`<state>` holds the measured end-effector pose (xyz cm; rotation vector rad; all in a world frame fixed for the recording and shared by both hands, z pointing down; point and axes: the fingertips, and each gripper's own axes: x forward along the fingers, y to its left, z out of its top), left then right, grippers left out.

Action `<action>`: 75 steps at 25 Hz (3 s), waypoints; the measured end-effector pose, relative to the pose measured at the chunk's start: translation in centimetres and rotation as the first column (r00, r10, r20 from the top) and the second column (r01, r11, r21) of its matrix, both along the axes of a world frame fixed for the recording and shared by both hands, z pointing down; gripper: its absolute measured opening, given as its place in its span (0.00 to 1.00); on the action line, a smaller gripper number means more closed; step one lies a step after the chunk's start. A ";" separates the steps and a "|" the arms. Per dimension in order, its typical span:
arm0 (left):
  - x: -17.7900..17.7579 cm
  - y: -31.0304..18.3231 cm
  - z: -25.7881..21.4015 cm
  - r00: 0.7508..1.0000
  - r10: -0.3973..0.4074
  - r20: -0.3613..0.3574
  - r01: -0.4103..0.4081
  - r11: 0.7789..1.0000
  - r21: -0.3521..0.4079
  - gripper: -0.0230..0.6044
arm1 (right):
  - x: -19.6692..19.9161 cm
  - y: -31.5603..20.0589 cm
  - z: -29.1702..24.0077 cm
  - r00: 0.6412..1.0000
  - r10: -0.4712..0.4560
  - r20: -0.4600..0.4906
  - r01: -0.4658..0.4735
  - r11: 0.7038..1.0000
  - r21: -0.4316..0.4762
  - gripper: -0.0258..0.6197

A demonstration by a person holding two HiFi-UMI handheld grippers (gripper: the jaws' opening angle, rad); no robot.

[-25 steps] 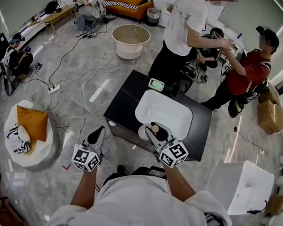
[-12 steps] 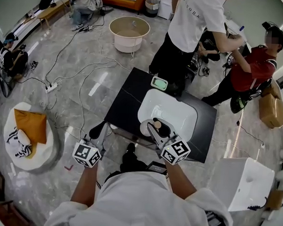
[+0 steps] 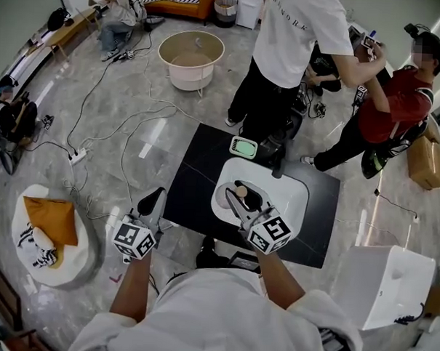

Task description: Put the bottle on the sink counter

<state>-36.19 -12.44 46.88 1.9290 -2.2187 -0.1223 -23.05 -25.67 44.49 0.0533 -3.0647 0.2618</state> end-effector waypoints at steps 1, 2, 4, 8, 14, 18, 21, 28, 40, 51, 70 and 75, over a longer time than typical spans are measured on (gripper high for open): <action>-0.3 -0.9 -0.1 1.000 0.010 0.002 -0.010 1.000 -0.004 0.06 | -0.4 -0.7 0.0 1.000 0.004 0.001 -0.004 1.000 0.001 0.24; -0.6 -1.7 -0.3 1.000 0.019 0.005 -0.019 1.000 -0.010 0.06 | -0.8 -1.4 0.0 1.000 0.010 0.002 -0.010 1.000 -0.001 0.24; -1.3 -3.5 -0.5 0.999 0.038 0.009 -0.038 0.999 -0.022 0.06 | -1.5 -2.7 0.1 1.000 0.020 0.002 -0.020 1.000 -0.006 0.24; -2.4 -6.2 -0.4 0.998 0.068 0.014 -0.068 0.997 -0.037 0.06 | -2.7 -4.7 1.0 0.999 0.032 0.005 -0.032 0.999 -0.016 0.24; -4.9 -9.9 -0.1 0.994 0.109 0.017 -0.108 0.993 -0.055 0.06 | -5.2 -8.0 1.8 0.998 0.070 0.000 -0.070 0.997 -0.017 0.24; -7.4 -12.0 1.0 0.988 0.154 0.000 -0.154 0.987 -0.055 0.06 | -8.0 -10.1 2.3 0.992 0.122 -0.007 -0.122 0.992 0.011 0.24; -9.8 -13.7 2.0 0.981 0.193 0.004 -0.193 0.980 -0.053 0.06 | -10.9 -11.6 2.7 0.989 0.151 -0.006 -0.151 0.988 0.040 0.24; -13.3 -17.5 5.2 0.937 0.343 -0.062 -0.347 0.935 -0.073 0.06 | -16.1 -14.1 5.1 0.957 0.285 -0.049 -0.282 0.958 0.062 0.24; -18.4 -21.3 10.3 0.892 0.443 -0.096 -0.451 0.887 -0.097 0.06 | -24.6 -17.9 12.8 0.916 0.389 -0.098 -0.385 0.921 0.059 0.24; -21.4 -24.8 15.0 0.891 0.436 -0.124 -0.449 0.886 -0.113 0.06 | -26.9 -20.5 19.9 0.870 0.470 -0.149 -0.455 0.882 0.123 0.24; -22.2 -26.6 18.2 0.886 0.437 -0.159 -0.456 0.883 -0.115 0.06 | -27.0 -21.6 24.7 0.829 0.534 -0.168 -0.519 0.845 0.127 0.24; -22.2 -26.5 18.4 0.882 0.441 -0.165 -0.461 0.880 -0.116 0.06 | -27.2 -21.6 24.8 0.825 0.537 -0.173 -0.520 0.843 0.135 0.24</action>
